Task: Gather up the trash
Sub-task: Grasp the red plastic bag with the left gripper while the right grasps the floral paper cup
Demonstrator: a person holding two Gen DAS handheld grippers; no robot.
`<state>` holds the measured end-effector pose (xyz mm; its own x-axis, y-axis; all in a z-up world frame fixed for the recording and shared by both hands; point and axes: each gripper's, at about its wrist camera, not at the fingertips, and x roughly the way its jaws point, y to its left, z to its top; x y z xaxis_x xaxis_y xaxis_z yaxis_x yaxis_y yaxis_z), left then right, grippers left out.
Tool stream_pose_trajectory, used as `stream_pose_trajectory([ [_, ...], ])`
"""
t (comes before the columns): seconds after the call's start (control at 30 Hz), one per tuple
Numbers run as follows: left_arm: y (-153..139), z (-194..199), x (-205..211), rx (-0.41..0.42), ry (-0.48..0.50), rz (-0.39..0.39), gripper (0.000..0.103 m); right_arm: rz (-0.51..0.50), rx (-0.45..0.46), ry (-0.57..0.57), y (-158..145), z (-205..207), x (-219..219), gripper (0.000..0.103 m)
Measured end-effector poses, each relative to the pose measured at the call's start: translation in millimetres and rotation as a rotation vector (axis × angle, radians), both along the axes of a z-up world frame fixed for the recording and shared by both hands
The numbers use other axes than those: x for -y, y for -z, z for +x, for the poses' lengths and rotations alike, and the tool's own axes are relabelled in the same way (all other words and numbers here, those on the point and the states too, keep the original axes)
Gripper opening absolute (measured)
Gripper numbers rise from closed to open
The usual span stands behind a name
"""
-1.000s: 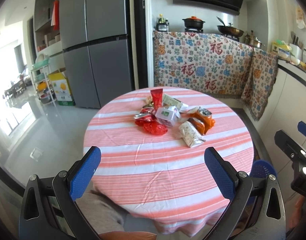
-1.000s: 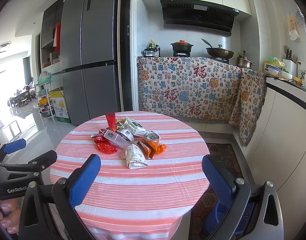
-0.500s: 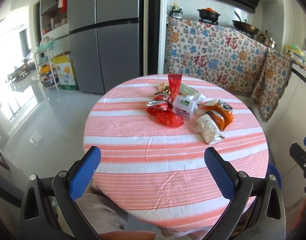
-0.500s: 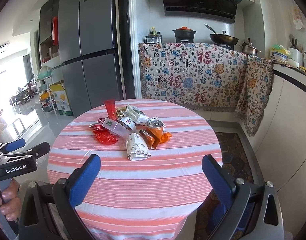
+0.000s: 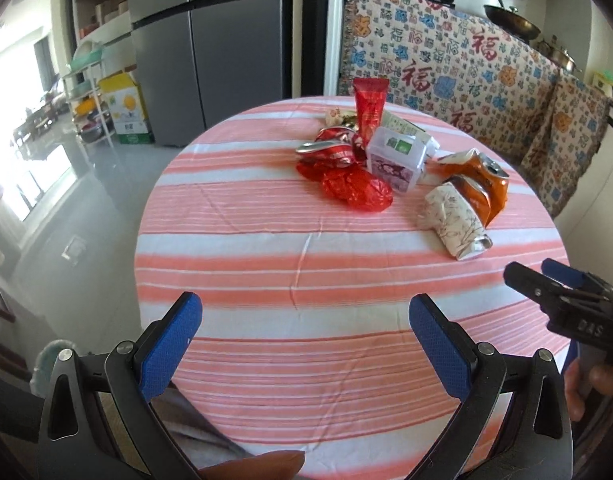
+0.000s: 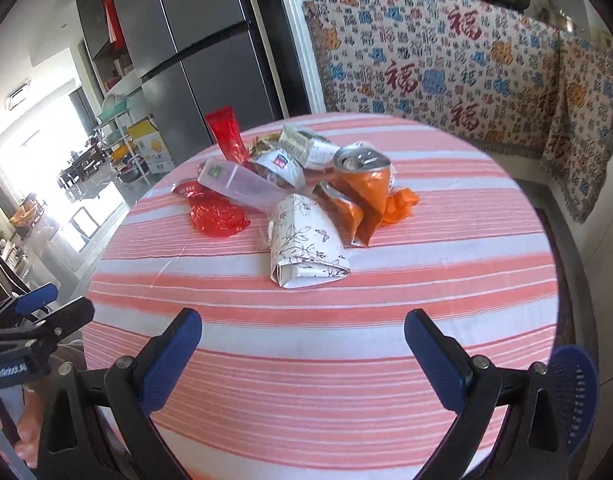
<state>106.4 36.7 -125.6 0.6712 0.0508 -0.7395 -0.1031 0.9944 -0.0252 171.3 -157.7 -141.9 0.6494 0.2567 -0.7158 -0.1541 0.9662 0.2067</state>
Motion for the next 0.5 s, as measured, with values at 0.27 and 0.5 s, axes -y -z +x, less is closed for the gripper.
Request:
stream_pose_trajectory([
  [0.27, 18.3, 12.7, -5.1, -0.058, -0.015, -0.006, 0.103, -0.043, -0.137, 0.012, 49.2, 78.5, -30.7, 0.103],
  [0.5, 33.0, 22.9, -1.3, -0.135, -0.034, 0.017, 0.103, -0.103, -0.113, 0.058, 48.0, 82.1, -39.4, 0.08],
])
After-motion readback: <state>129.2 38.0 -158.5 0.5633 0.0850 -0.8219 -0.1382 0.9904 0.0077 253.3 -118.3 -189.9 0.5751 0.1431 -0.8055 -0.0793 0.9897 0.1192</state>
